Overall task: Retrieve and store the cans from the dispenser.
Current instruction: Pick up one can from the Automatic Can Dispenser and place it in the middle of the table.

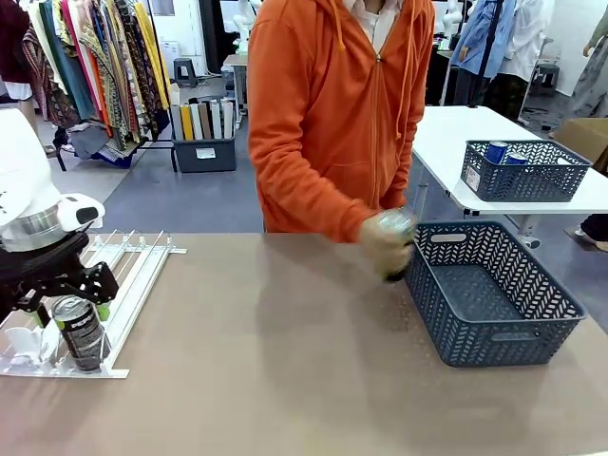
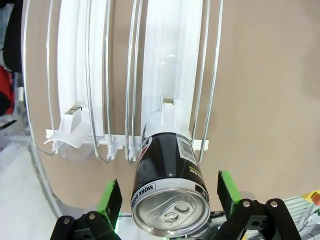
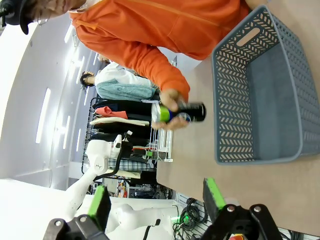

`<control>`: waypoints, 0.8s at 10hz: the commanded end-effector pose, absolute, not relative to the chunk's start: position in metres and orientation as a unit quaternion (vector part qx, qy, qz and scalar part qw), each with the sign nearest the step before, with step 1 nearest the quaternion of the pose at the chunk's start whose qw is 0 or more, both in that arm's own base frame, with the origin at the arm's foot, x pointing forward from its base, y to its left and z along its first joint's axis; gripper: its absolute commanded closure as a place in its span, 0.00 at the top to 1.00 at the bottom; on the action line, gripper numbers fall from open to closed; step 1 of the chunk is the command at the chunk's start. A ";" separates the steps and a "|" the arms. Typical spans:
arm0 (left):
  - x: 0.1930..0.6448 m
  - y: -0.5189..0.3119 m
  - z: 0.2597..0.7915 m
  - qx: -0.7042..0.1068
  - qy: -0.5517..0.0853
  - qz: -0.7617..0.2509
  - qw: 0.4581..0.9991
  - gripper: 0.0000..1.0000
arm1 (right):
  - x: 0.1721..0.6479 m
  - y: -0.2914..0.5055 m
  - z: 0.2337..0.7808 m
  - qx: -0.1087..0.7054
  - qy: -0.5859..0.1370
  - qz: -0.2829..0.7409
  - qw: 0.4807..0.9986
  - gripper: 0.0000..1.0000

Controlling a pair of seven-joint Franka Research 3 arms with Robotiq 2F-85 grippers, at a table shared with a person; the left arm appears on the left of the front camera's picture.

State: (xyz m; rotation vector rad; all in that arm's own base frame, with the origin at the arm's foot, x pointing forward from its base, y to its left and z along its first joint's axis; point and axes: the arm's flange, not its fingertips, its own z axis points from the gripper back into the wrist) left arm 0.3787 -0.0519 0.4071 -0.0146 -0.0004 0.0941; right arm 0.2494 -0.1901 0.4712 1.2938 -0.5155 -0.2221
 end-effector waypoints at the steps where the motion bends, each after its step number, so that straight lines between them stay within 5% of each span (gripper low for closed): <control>1: 0.381 -0.050 0.406 -0.021 0.001 0.049 0.999 1.00 | 0.252 -0.189 0.475 0.603 -0.247 -0.100 0.752 1.00; 3: 0.383 -0.047 0.408 -0.029 0.000 0.052 0.998 1.00 | 0.252 -0.189 0.475 0.603 -0.247 -0.100 0.752 1.00; 4: 0.384 -0.046 0.409 -0.039 0.003 0.053 0.998 0.92 | 0.252 -0.189 0.475 0.603 -0.247 -0.100 0.752 1.00; 6: 0.384 -0.045 0.409 -0.040 -0.001 0.051 0.998 0.11 | 0.252 -0.189 0.475 0.603 -0.247 -0.100 0.752 1.00; 7: 0.384 -0.045 0.409 -0.040 -0.001 0.052 0.998 0.00 | 0.252 -0.189 0.475 0.603 -0.247 -0.100 0.752 1.00; 8: 0.383 -0.045 0.410 -0.043 -0.003 0.050 0.998 0.00 | 0.252 -0.189 0.475 0.603 -0.247 -0.100 0.752 1.00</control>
